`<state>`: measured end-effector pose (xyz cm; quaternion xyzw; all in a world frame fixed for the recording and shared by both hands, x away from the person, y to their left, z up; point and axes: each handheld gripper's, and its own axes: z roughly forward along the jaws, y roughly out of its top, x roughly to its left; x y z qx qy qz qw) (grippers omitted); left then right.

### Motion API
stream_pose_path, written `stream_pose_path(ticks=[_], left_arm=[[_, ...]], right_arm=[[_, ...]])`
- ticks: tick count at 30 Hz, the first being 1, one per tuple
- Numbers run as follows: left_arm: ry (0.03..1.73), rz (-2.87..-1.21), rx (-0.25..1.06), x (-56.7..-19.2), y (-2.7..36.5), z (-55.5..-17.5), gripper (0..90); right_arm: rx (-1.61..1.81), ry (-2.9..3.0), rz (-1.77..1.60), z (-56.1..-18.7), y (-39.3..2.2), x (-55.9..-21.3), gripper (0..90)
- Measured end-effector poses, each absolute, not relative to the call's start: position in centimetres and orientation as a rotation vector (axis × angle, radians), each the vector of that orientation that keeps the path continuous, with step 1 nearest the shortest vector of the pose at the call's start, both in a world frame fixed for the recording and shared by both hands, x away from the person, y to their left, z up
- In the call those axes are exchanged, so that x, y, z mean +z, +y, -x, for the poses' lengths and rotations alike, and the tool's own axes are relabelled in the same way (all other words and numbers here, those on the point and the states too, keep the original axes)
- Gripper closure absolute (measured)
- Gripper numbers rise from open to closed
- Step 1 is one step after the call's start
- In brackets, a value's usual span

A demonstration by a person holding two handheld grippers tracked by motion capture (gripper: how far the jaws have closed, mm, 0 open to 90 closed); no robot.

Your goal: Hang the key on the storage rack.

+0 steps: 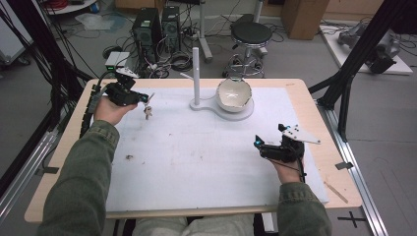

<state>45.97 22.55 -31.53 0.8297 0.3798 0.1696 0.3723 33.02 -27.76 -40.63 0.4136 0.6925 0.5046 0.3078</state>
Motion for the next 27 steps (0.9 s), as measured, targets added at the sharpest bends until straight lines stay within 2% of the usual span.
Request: stream_pose_path(ticks=[5, 27], left_arm=[[0.930, -2.099, 0.477, -28.9, 21.9, -45.2, 88.9], [0.845, -2.090, 0.531, -23.9, 19.0, -45.1, 88.9]], right_arm=[[1.340, 1.834, -1.092, -33.0, -27.8, -40.6, 2.0], [1.366, 1.819, -1.108, -33.0, -28.0, -40.6, 2.0]])
